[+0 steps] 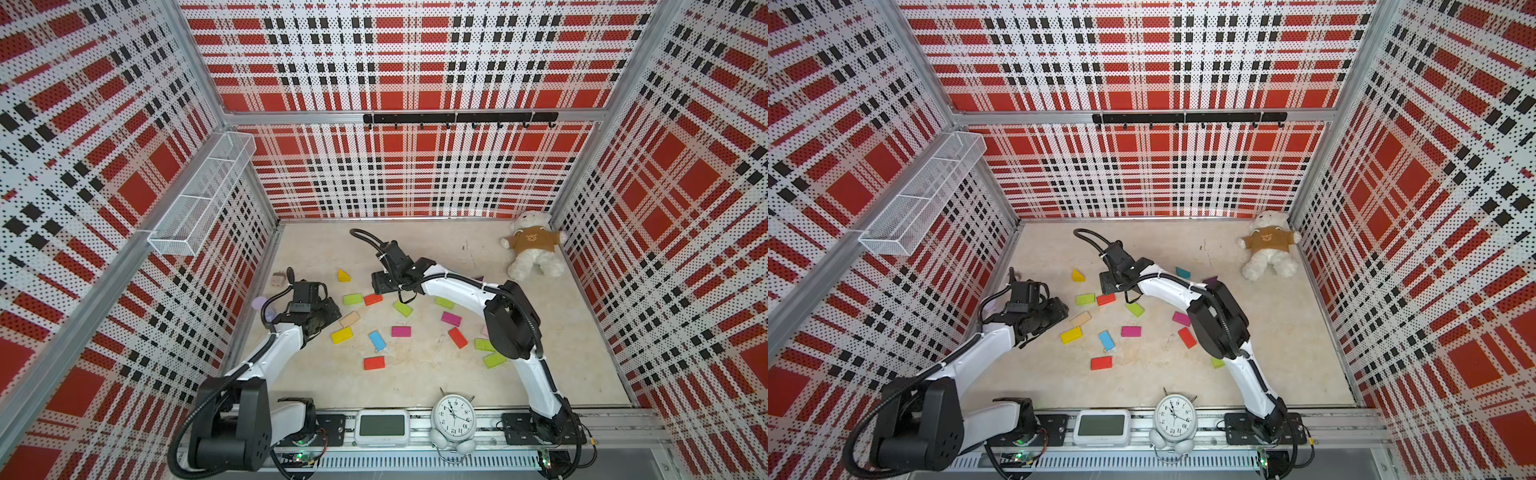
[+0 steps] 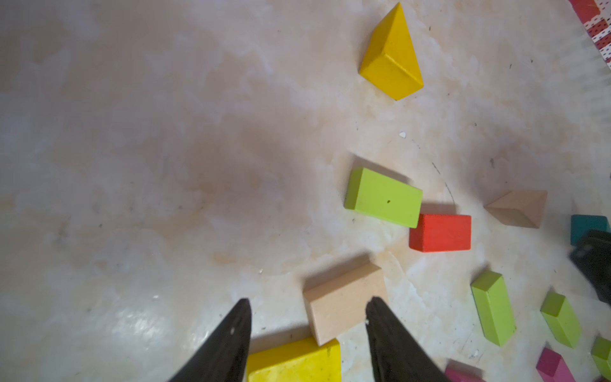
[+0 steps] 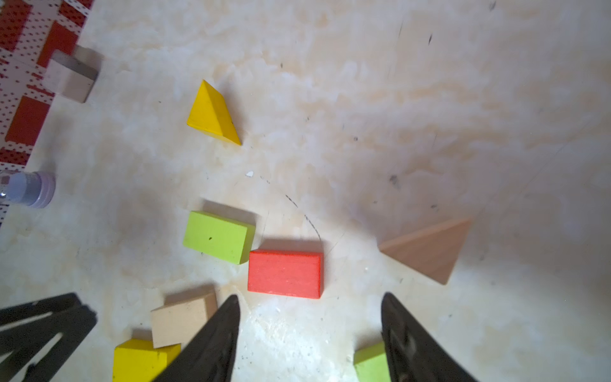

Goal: Assemble a carrot with building blocks
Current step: Assemble the building block at the center of the board.

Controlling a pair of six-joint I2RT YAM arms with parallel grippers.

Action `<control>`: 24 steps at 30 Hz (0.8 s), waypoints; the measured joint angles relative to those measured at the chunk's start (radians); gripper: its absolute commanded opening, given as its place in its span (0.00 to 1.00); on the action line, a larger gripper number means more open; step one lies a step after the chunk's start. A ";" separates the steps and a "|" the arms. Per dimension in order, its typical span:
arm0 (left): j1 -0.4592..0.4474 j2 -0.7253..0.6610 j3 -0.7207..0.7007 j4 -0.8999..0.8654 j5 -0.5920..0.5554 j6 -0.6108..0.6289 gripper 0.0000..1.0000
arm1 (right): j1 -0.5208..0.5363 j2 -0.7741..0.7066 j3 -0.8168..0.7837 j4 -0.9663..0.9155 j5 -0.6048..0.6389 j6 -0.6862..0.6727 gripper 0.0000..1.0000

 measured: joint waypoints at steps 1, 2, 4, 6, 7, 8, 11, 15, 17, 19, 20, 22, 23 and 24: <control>-0.010 0.027 0.016 0.008 -0.007 0.007 0.52 | 0.000 -0.013 -0.010 0.011 -0.002 -0.019 0.57; -0.018 0.050 0.030 0.013 -0.012 0.015 0.52 | 0.000 -0.018 -0.017 0.021 -0.008 -0.034 0.54; -0.027 0.098 0.061 0.027 -0.023 0.031 0.50 | 0.002 -0.018 -0.036 0.039 -0.021 -0.070 0.46; -0.031 0.131 0.080 0.040 -0.032 0.043 0.49 | 0.003 -0.014 -0.057 0.037 -0.040 -0.094 0.41; -0.031 0.146 0.089 0.047 -0.037 0.047 0.49 | 0.003 -0.010 -0.063 0.033 -0.056 -0.110 0.40; -0.031 0.154 0.093 0.051 -0.040 0.051 0.49 | 0.006 -0.004 -0.067 0.032 -0.066 -0.119 0.38; -0.031 0.177 0.106 0.058 -0.056 0.063 0.49 | 0.012 0.009 -0.067 0.029 -0.092 -0.144 0.33; -0.031 0.197 0.121 0.067 -0.069 0.072 0.49 | 0.027 0.023 -0.067 0.034 -0.128 -0.152 0.31; -0.030 0.201 0.122 0.075 -0.075 0.074 0.49 | 0.039 0.031 -0.067 0.037 -0.146 -0.151 0.31; -0.025 0.202 0.122 0.079 -0.076 0.074 0.49 | 0.050 0.039 -0.067 0.041 -0.160 -0.149 0.30; -0.024 0.203 0.122 0.083 -0.076 0.074 0.49 | 0.055 0.042 -0.067 0.043 -0.165 -0.147 0.30; -0.021 0.203 0.122 0.092 -0.075 0.074 0.49 | 0.061 0.051 -0.067 0.046 -0.175 -0.143 0.30; -0.019 0.203 0.122 0.096 -0.075 0.074 0.49 | 0.064 0.055 -0.067 0.048 -0.179 -0.142 0.31; -0.017 0.203 0.122 0.099 -0.074 0.074 0.49 | 0.068 0.059 -0.067 0.051 -0.185 -0.139 0.31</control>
